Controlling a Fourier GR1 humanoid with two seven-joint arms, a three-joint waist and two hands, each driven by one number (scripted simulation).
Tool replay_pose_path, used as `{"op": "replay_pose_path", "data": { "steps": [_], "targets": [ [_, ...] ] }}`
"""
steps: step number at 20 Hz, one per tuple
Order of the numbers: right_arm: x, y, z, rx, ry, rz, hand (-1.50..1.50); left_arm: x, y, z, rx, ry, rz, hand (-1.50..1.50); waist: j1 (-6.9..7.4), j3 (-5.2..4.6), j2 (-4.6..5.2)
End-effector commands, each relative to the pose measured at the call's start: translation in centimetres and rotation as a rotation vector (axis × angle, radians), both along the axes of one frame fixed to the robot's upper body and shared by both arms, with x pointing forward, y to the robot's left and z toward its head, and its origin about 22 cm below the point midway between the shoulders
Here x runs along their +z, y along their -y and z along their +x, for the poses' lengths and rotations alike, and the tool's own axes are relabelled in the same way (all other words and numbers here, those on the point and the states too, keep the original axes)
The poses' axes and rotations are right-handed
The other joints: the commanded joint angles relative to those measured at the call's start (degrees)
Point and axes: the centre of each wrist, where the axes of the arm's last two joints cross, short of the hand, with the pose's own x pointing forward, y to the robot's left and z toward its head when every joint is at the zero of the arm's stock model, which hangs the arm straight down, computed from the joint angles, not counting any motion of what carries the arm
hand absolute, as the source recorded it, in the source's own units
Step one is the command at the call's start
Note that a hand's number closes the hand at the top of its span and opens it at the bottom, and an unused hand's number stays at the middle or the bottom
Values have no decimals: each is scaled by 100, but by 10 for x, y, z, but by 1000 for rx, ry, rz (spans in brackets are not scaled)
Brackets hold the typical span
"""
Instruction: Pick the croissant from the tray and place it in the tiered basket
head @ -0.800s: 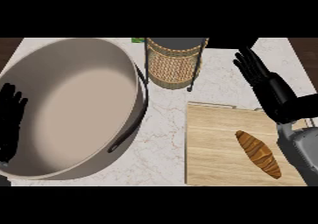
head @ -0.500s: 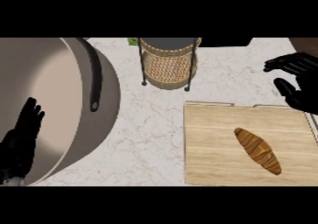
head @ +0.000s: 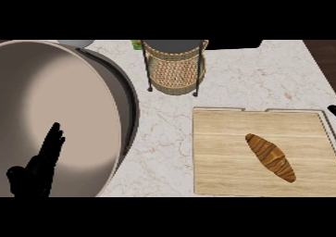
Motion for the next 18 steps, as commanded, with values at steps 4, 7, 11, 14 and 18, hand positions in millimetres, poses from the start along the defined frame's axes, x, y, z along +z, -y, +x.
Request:
{"op": "replay_pose_path", "data": {
  "steps": [4, 7, 11, 14, 18],
  "targets": [
    [25, 30, -29, 218, -211, -193, -150, -22, 18, 8, 9, -45, -48, 0, -58, -181, 85],
    [49, 34, -36, 352, -361, -362, -150, -24, 22, -1, 10, -66, -44, 0, -106, -190, 73],
    [88, 21, -32, 429, -427, -642, -150, -16, 27, -4, -12, -53, -64, 0, -29, -188, 56],
    [113, 8, -28, 412, -485, -820, -150, -25, 19, -2, 6, -50, -36, 0, 31, -193, 82],
    [110, -27, -35, 357, -499, -900, -150, -34, 32, 1, -9, -61, -40, 0, -50, -185, 63]
  ]
}}
